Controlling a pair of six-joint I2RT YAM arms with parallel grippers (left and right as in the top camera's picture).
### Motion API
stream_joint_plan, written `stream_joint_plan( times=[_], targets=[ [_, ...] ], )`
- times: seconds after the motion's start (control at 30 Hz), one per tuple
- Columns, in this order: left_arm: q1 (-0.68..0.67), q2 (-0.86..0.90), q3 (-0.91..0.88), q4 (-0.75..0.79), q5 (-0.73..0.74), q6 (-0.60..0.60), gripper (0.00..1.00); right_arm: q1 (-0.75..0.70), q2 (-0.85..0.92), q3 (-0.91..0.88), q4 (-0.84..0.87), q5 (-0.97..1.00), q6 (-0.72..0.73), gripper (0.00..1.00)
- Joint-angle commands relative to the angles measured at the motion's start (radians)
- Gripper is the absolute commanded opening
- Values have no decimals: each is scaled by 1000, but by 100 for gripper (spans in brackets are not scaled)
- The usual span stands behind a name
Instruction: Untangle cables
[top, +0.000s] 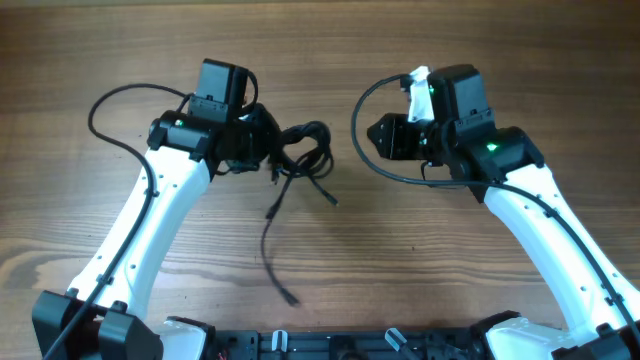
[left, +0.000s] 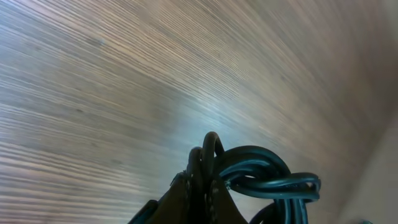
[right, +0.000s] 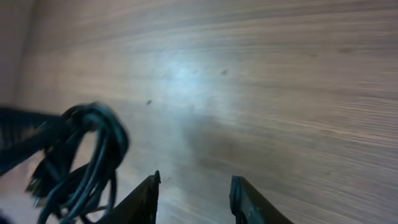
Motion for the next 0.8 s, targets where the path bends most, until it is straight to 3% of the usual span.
stream_joint_plan(
  times=[0.0,0.1,0.4,0.63,0.77],
  targets=[
    [55,-2,-3,47,313,-31,4,6,-16,8,5,-164,-65,42],
    [144,-2,-3,130,559,-35,4,6,-16,8,77,-268,-64,44],
    [233,-2,-3,364,978,-74,4,7,-16,8,426,-594,33,45],
    [233,-2,-3,507,1011,-48,4,8,-16,8,502,-719,70,44],
    [233,0,-3,514,1010,-23,4,8,-16,8,566,-777,114,45]
  ],
)
